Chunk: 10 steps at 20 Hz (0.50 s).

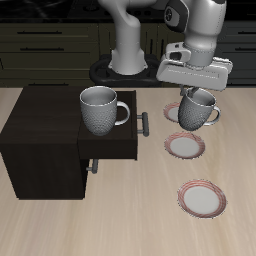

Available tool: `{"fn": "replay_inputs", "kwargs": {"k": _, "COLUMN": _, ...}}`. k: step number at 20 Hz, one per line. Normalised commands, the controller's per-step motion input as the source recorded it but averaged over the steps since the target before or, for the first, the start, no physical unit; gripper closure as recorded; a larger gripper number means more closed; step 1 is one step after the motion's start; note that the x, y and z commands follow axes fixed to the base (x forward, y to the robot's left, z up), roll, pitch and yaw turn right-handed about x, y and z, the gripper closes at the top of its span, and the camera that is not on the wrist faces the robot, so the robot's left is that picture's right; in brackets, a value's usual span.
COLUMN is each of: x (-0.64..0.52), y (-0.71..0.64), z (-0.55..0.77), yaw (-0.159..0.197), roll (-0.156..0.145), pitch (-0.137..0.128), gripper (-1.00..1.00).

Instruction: Place the porcelain mug that is on the plate onto the middle plate relative to the robot

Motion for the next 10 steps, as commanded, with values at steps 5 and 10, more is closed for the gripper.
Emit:
{"fn": "replay_inputs", "kwargs": {"k": 5, "x": -0.3, "y": -0.06, "z": 0.0, "yaw": 0.005, "roll": 0.007, "pitch": -0.02, "gripper": 1.0}}
{"fn": "replay_inputs", "kwargs": {"k": 10, "x": 0.11, "y": -0.03, "z": -0.03, "yaw": -0.01, "roll": -0.017, "pitch": 0.009, "gripper": 1.0}}
